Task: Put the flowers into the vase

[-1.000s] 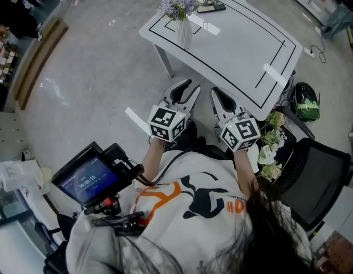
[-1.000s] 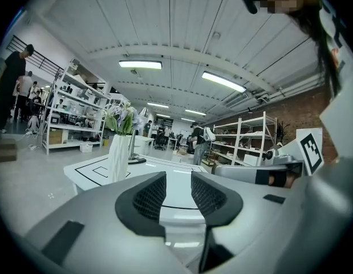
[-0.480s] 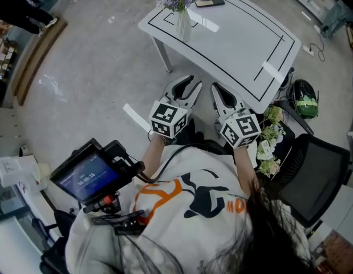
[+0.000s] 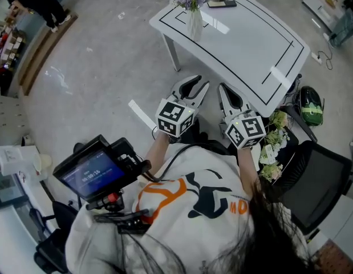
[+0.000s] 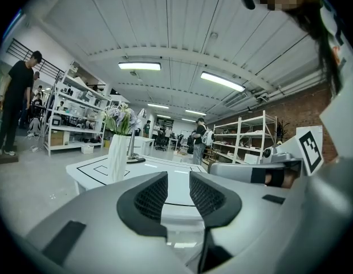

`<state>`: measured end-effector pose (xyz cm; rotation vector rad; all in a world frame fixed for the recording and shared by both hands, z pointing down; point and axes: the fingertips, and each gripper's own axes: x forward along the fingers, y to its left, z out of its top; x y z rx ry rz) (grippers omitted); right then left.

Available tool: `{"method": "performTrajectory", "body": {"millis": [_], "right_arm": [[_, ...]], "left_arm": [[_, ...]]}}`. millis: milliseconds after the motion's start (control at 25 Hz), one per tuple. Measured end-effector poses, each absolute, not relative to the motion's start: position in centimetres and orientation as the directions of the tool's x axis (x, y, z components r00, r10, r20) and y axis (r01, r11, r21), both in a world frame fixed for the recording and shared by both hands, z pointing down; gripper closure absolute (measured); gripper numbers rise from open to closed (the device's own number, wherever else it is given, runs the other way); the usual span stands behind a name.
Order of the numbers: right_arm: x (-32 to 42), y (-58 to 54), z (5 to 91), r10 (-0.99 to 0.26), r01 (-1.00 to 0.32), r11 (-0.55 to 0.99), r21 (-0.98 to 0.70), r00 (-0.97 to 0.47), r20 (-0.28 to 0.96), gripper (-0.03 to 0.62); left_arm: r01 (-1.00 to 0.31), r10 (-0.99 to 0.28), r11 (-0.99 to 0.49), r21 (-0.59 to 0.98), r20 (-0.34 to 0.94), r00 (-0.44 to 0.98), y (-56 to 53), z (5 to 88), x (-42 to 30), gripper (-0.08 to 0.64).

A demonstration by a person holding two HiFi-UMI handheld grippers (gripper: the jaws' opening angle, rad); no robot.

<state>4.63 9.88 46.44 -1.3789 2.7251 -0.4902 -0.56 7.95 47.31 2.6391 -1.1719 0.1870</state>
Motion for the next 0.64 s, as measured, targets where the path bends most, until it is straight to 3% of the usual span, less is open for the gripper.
{"method": "performTrajectory", "body": {"millis": [640], "right_arm": [[5.2, 9.6, 46.3, -0.801, -0.788, 0.543, -0.292, -0.590, 0.103, 0.574]], "left_arm": [[-0.726, -0.695, -0.668, 0.161, 0.215, 0.687, 7.7, 47.1, 0.4, 0.434]]}}
